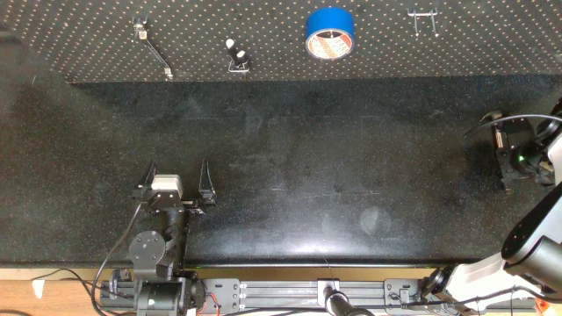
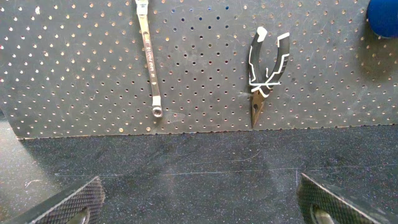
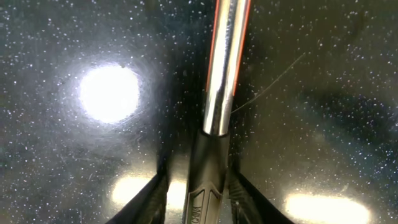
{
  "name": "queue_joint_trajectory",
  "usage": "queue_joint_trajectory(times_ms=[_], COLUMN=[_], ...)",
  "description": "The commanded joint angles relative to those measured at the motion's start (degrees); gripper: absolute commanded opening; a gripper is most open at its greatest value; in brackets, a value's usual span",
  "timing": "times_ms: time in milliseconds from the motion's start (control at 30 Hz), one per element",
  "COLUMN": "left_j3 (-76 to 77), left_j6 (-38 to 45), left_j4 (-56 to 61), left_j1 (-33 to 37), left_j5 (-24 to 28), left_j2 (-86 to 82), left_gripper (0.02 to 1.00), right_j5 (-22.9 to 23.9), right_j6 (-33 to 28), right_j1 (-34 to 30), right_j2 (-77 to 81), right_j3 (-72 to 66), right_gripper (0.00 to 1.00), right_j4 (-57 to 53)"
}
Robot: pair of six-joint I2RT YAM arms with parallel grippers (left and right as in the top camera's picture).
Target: Place Tools Onto Pegboard
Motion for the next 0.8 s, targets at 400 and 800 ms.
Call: queue_joint_trajectory(times_ms=[400,800], left_j3=[-0.1,-0.1], left_j6=[0.5,0.5], left_j4=[-0.5,-0.5], left_j1=[0.3,0.3], left_j5=[1.0,1.0], left_j2=[-0.5,-0.5], left_gripper=[0.996,0.996], right_j5=[-0.3,-19.5], right_j6=[0.3,5.0], right_j1=[-0.2,-0.2], right_j2=[1.2,-9.8], right_j3=[-2.3,-2.3], right_gripper=[0.077,0.075], right_j4=[0.2,-0.8])
